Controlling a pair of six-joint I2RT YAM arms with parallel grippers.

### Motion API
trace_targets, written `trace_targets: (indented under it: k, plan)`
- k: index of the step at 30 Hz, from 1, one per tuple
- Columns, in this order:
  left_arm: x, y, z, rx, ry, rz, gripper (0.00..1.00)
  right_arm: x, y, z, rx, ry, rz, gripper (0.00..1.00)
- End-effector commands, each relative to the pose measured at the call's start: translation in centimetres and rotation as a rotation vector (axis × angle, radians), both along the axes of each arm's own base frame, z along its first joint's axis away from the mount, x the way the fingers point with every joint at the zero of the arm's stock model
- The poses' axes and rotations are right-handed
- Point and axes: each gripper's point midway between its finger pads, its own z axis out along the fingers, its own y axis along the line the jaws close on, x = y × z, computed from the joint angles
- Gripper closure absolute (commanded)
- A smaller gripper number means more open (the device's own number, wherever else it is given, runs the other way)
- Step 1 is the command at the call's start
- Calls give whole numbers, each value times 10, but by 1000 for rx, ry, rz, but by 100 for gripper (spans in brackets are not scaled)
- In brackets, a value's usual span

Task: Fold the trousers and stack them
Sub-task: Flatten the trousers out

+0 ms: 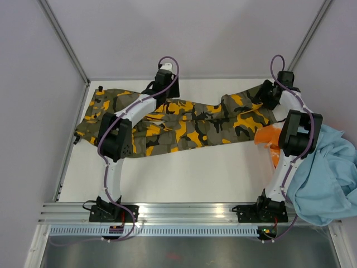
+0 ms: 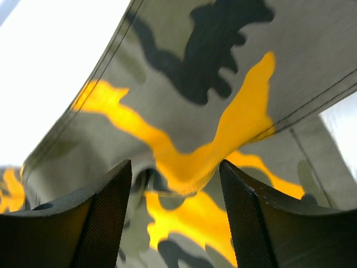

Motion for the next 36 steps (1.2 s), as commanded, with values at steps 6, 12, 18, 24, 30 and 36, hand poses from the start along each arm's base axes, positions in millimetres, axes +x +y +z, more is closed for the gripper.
trace_targets:
  k: [6,12,18,24,30,36]
  plan:
    - [4,7,-73,141,187,-34,35,-3,39,71,28,-84,190,28]
    - [1,10,-105,115,271,-1,41,-1,84,78,6,-104,283,28]
    - [7,44,-134,-78,401,99,68,9,145,59,14,-106,400,28]
    - [23,78,-130,-184,412,198,83,32,201,40,-34,-103,458,28]
    - [41,96,-113,-205,361,231,88,50,195,2,-194,18,416,30]
    - [54,128,-125,-229,363,317,89,48,180,-6,-272,38,381,31]
